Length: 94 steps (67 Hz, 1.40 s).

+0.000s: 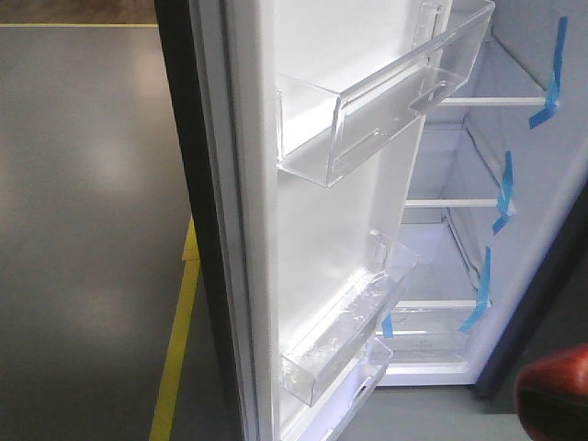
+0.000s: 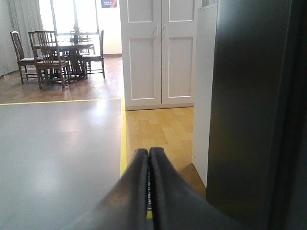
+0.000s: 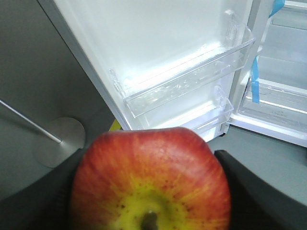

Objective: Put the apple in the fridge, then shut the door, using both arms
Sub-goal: 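Approach close to the refrigerator door shelves, then raise the held apple with the right gripper above the upper door shelf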

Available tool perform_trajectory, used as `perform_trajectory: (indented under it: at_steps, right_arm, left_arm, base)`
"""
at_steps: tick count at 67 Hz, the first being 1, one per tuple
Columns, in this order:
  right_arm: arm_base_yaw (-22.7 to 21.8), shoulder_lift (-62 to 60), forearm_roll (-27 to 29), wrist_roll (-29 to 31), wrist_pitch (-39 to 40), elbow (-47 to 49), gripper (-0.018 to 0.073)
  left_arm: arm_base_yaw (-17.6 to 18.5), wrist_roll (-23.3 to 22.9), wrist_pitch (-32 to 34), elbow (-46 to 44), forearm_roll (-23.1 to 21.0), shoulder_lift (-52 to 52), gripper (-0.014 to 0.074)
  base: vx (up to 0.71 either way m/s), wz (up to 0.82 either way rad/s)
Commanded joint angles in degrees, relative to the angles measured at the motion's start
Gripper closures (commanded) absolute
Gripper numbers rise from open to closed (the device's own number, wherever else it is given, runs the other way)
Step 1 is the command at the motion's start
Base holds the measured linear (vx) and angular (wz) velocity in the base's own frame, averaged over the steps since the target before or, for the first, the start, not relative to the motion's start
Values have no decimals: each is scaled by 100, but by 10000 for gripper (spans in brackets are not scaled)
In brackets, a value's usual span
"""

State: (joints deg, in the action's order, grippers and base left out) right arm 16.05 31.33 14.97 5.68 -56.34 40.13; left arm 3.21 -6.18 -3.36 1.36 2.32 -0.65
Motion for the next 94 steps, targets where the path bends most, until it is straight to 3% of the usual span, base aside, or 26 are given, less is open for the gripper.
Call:
perform_trajectory:
  at_steps: [1, 67, 94]
  right_arm:
    - [-1, 23, 66, 48, 363, 160, 427]
    - [-1, 23, 79, 35, 370, 160, 427]
    - [-1, 509, 66, 278, 1088, 577, 427]
  left_arm:
    - [-20, 0, 395, -94, -21, -83, 603]
    - [-20, 0, 395, -94, -21, -83, 603]
    - [-20, 0, 395, -94, -21, -83, 603]
  base:
    - [8, -5]
    - [3, -2]
    - [0, 0]
